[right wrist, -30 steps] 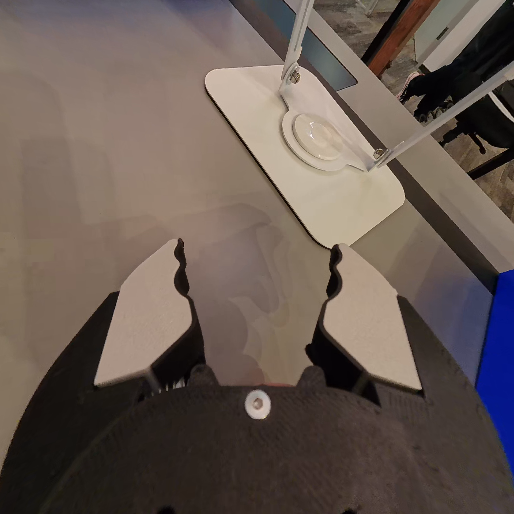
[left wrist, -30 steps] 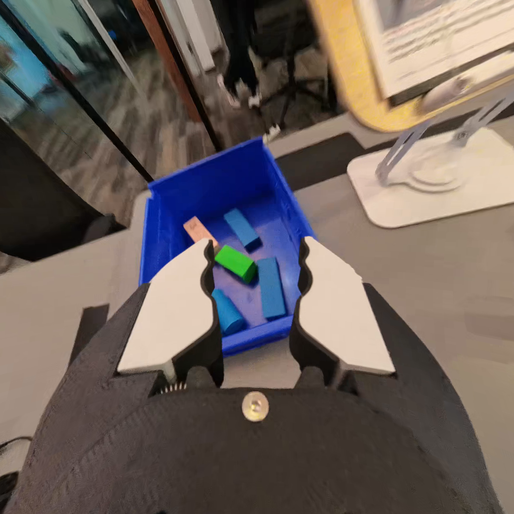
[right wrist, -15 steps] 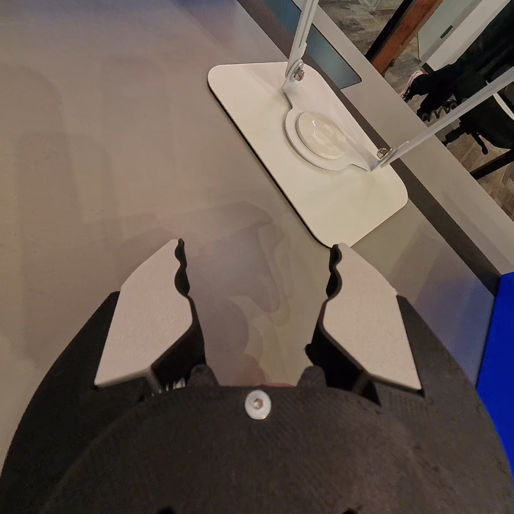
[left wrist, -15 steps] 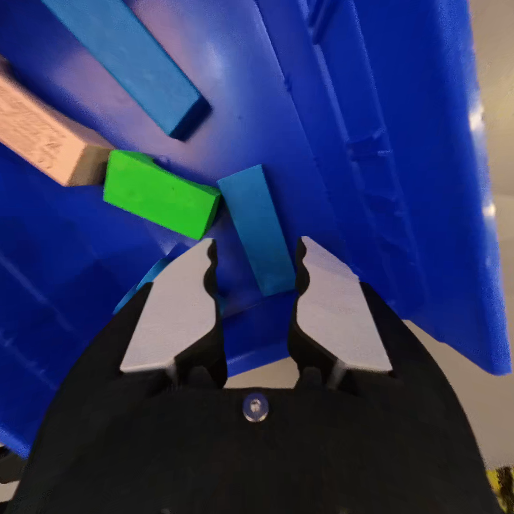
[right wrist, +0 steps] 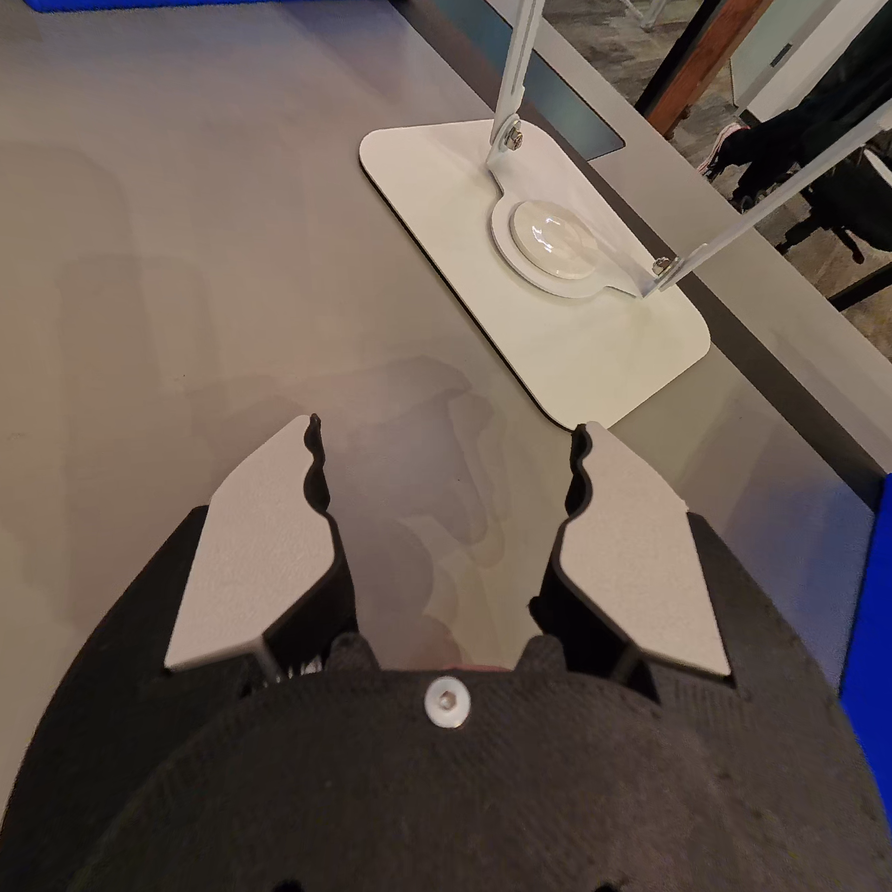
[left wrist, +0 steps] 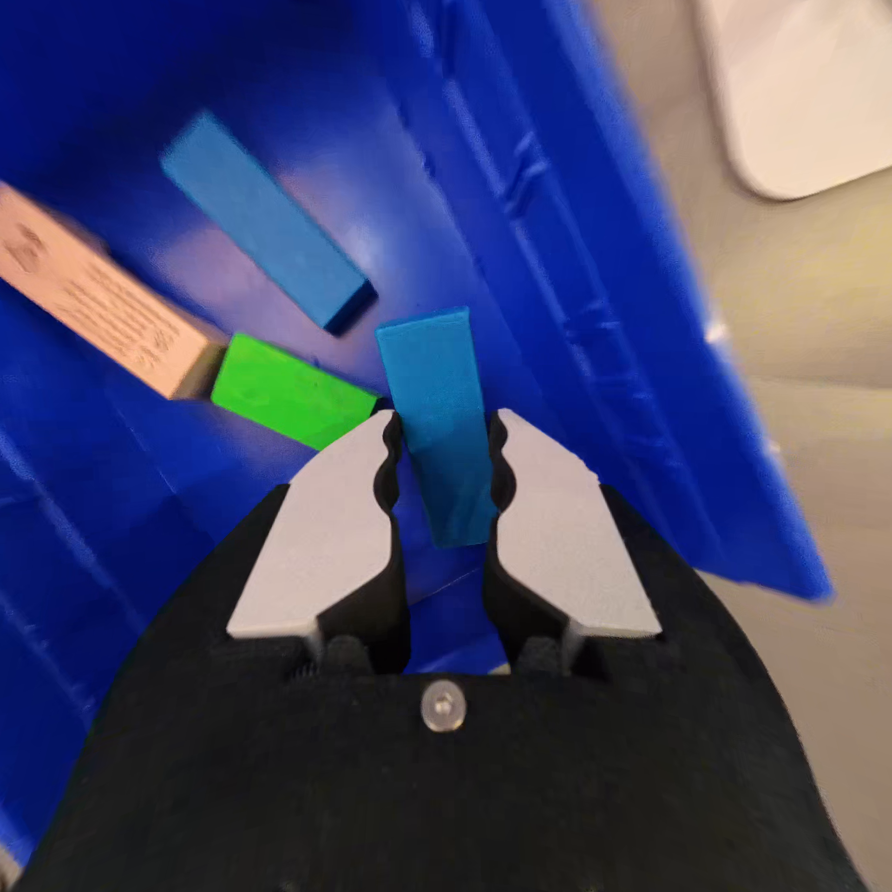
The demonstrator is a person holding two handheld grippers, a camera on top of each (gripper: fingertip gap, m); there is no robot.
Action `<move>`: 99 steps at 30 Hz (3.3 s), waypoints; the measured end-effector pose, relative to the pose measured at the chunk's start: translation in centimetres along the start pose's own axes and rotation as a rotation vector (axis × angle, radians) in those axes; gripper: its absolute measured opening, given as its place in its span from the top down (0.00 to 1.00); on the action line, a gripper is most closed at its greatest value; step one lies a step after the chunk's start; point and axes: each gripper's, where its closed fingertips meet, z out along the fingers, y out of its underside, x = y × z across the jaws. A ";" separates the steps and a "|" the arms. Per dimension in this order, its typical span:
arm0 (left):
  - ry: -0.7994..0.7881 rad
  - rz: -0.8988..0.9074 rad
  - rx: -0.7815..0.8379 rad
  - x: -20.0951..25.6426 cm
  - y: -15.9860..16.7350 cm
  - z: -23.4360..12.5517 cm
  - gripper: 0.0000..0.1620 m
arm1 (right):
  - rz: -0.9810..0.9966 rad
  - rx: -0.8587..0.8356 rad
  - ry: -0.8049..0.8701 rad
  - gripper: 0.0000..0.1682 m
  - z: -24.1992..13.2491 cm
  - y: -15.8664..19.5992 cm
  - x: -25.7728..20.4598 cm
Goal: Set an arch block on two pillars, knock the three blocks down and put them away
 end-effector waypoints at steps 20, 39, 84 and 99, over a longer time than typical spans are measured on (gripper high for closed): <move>0.872 0.675 0.768 32.4 0.9 -10.2 0.79 | 0.199 0.639 -0.781 0.64 -12.2 -11.7 -10.2; 0.888 0.461 0.761 30.6 -0.3 -6.6 0.87 | 0.019 0.472 -0.558 0.80 -9.6 -6.8 -3.0; -0.077 0.020 0.634 5.3 -5.3 -11.7 0.64 | 0.093 0.413 -0.577 0.66 -7.8 -1.5 0.0; -0.244 -0.210 -0.102 -6.9 -5.1 5.1 0.60 | 0.091 0.417 -0.596 0.68 -8.0 -1.5 -0.1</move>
